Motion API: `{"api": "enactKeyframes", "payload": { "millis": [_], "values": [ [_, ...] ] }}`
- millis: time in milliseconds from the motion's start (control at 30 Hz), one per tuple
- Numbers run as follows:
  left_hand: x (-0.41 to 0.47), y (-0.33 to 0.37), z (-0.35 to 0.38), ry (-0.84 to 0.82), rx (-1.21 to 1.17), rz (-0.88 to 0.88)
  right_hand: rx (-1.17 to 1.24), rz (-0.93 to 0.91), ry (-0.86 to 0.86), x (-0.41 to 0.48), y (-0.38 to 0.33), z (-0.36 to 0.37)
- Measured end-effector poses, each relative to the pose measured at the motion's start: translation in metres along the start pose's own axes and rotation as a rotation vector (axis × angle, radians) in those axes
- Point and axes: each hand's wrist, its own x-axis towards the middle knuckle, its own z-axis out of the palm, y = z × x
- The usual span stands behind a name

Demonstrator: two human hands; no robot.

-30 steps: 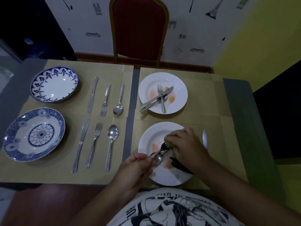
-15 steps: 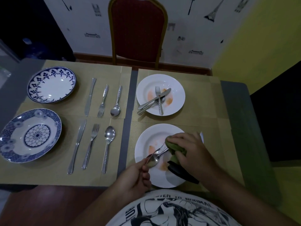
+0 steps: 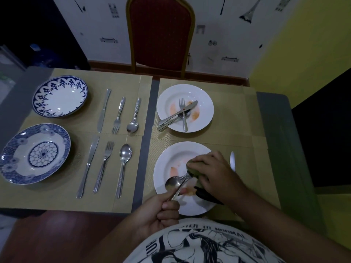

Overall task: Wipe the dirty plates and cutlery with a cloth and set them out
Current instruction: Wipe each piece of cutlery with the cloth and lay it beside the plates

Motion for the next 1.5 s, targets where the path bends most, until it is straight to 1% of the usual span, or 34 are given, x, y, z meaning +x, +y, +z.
{"api": "enactKeyframes", "payload": {
  "millis": [100, 167, 233, 300, 400, 533, 667, 733, 833, 967, 1033, 1233, 1333, 1400, 1500],
  "values": [
    [0.001, -0.005, -0.001, 0.006, -0.076, 0.028, 0.131, 0.166, 0.019, 0.0, 0.02, 0.003],
    [0.002, -0.006, -0.002, 0.01, -0.12, 0.04, 0.166, 0.221, 0.049, -0.003, 0.027, 0.001],
    [0.003, -0.006, -0.001, -0.017, -0.158, 0.043, 0.19, 0.2, 0.081, -0.006, 0.023, -0.006],
    [0.005, -0.006, 0.001, -0.03, -0.187, 0.043, 0.218, 0.128, 0.08, -0.009, 0.015, -0.011],
    [0.009, -0.005, 0.007, 0.018, -0.153, 0.088, 0.248, 0.007, 0.033, -0.01, 0.008, -0.011],
    [0.008, 0.001, 0.02, 0.147, 0.043, 0.182, 0.243, -0.085, -0.021, -0.008, 0.009, -0.007],
    [0.0, 0.004, 0.035, 0.239, 0.408, 0.311, 0.161, -0.168, -0.045, -0.007, 0.016, -0.007],
    [-0.003, 0.005, 0.039, 0.306, 0.577, 0.351, 0.119, -0.169, -0.082, -0.006, 0.02, -0.004],
    [-0.005, 0.006, 0.042, 0.375, 0.694, 0.364, 0.075, -0.061, -0.109, 0.0, 0.028, 0.0],
    [0.0, -0.001, 0.045, 0.426, 0.72, 0.385, 0.076, 0.176, -0.075, 0.005, 0.049, -0.007],
    [0.008, -0.004, 0.046, 0.462, 0.717, 0.411, 0.105, 0.253, -0.027, -0.001, 0.058, -0.013],
    [0.044, -0.016, 0.073, 0.477, 0.857, 0.462, 0.153, 0.406, 0.004, -0.038, 0.088, -0.036],
    [0.081, -0.028, 0.091, 0.463, 0.903, 0.498, 0.174, 0.459, 0.017, -0.059, 0.105, -0.045],
    [0.109, -0.035, 0.1, 0.464, 0.986, 0.528, 0.192, 0.498, 0.022, -0.072, 0.116, -0.051],
    [0.147, -0.046, 0.116, 0.488, 1.099, 0.522, 0.218, 0.555, 0.018, -0.092, 0.134, -0.061]
  ]
}}
